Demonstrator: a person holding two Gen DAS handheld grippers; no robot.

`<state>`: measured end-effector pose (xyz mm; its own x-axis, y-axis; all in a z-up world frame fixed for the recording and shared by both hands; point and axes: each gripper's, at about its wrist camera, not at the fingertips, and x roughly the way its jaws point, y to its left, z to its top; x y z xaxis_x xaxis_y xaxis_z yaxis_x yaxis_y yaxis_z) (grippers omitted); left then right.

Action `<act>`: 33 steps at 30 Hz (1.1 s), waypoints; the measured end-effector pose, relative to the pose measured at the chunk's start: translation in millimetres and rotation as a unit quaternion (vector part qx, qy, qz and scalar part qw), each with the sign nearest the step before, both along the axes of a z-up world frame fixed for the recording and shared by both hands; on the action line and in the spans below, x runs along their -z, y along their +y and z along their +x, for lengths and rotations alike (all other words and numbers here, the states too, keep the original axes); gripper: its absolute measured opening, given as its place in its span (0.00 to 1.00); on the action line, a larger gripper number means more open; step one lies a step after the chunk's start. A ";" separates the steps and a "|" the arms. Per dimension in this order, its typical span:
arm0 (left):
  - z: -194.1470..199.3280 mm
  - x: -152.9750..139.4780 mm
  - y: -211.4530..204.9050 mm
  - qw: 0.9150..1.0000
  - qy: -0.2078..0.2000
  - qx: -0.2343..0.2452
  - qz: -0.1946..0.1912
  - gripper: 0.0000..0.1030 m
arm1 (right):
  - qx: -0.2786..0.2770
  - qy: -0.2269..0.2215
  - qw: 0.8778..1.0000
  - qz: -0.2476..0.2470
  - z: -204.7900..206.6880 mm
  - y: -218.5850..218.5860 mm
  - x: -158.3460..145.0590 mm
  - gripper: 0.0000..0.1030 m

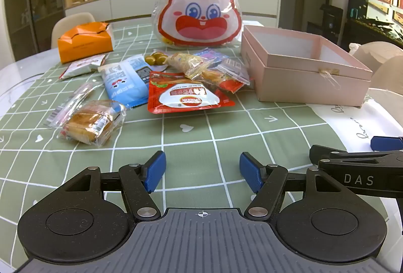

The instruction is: Organize snacks

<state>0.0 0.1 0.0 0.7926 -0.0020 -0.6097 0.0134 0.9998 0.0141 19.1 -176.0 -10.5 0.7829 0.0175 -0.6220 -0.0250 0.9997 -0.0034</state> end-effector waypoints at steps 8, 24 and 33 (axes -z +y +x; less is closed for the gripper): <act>0.0 0.0 0.0 1.000 0.000 0.000 0.000 0.70 | 0.000 0.000 1.000 0.000 0.2 0.2 0.1 1.00; 0.3 0.2 0.2 1.000 0.000 0.000 0.002 0.70 | 0.000 0.000 1.000 0.000 0.1 -0.4 -0.9 1.00; 16.7 -17.5 16.8 0.994 0.073 0.065 -0.058 0.66 | -0.023 0.106 0.994 -0.007 12.5 -4.2 -17.8 1.00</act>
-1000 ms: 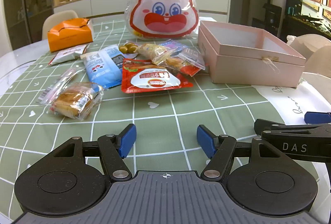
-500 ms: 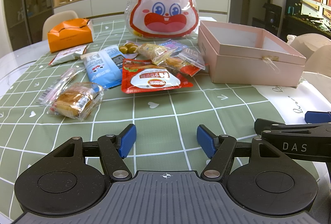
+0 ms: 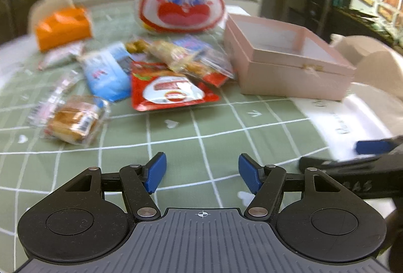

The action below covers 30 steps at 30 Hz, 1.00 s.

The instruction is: Organize snacks

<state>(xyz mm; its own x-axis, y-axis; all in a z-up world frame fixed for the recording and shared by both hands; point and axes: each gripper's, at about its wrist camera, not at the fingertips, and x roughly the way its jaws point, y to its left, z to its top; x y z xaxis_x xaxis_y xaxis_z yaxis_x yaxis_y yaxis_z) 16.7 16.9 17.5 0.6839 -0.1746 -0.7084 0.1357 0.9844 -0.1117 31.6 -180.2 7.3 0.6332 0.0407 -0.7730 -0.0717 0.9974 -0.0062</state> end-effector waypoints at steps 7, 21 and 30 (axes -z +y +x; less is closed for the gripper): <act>64.9 -48.9 71.1 0.993 0.038 0.044 -0.101 0.56 | -0.010 0.063 0.998 -0.004 15.7 3.6 -8.1 1.00; 243.4 -8.0 279.6 0.980 -0.022 -0.192 -0.051 0.52 | 0.135 0.043 0.990 -0.022 27.7 19.0 -24.0 0.93; 249.9 5.3 252.7 0.993 0.009 -0.063 -0.101 0.52 | 0.112 0.031 0.993 0.003 42.4 51.4 -24.6 0.93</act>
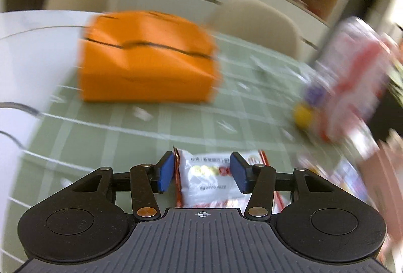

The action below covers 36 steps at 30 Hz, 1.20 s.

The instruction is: Organize snacks

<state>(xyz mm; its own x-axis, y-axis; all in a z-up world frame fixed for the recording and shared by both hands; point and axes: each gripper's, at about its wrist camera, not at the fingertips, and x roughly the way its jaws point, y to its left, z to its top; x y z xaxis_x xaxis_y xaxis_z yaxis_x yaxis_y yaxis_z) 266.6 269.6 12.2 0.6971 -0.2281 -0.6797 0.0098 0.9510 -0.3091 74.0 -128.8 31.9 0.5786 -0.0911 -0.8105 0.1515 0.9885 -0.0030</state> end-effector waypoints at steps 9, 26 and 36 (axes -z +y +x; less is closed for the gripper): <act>-42.5 6.9 -50.1 0.990 0.058 0.107 -0.074 0.37 | -0.135 -0.011 0.987 0.090 13.7 85.5 -1.4 0.93; -129.2 -20.1 -40.9 0.976 0.105 0.173 0.077 0.34 | -0.175 -0.011 0.982 0.069 -4.6 91.3 1.3 0.92; -147.1 -16.4 -93.9 0.969 0.095 0.225 0.036 0.45 | -0.187 -0.007 0.981 0.050 -34.7 68.0 -4.6 0.92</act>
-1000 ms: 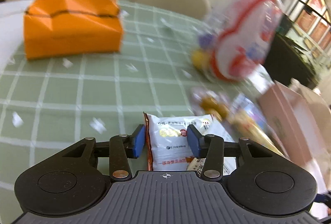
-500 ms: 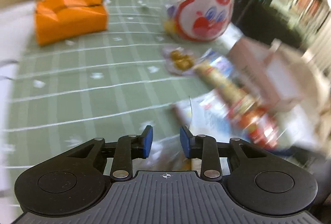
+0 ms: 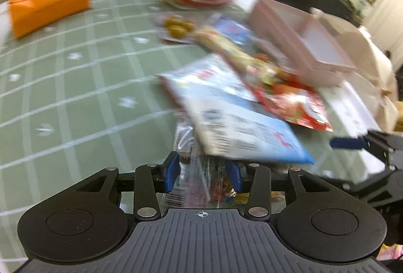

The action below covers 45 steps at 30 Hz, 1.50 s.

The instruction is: Organize snacks

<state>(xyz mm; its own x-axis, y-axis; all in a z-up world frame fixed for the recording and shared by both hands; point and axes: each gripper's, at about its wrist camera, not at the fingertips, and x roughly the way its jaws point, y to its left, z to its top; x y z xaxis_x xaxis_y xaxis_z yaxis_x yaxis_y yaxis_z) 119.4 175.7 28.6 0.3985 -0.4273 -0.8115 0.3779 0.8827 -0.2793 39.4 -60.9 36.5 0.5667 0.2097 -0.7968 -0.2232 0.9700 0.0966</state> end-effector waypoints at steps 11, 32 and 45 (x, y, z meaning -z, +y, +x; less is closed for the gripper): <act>-43.4 0.8 -104.3 0.996 0.020 0.067 -0.046 0.37 | 0.052 -0.011 0.998 0.030 -12.6 -69.4 -17.3 0.92; -17.1 3.6 -147.8 0.999 -0.013 -0.027 0.031 0.39 | 0.078 -0.015 0.997 0.010 -47.0 -102.3 15.0 0.93; -75.9 1.7 -122.3 0.999 0.021 -0.008 0.027 0.36 | 0.021 -0.067 0.996 -0.058 -56.5 -90.3 5.2 0.91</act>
<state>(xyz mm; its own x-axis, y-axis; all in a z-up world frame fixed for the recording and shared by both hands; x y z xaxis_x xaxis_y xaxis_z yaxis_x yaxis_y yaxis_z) 43.5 53.4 26.9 0.3699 -0.3762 -0.8495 0.3529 0.9027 -0.2461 -17.1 -151.2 31.4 0.6762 0.0951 -0.7306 -0.1862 0.9815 -0.0445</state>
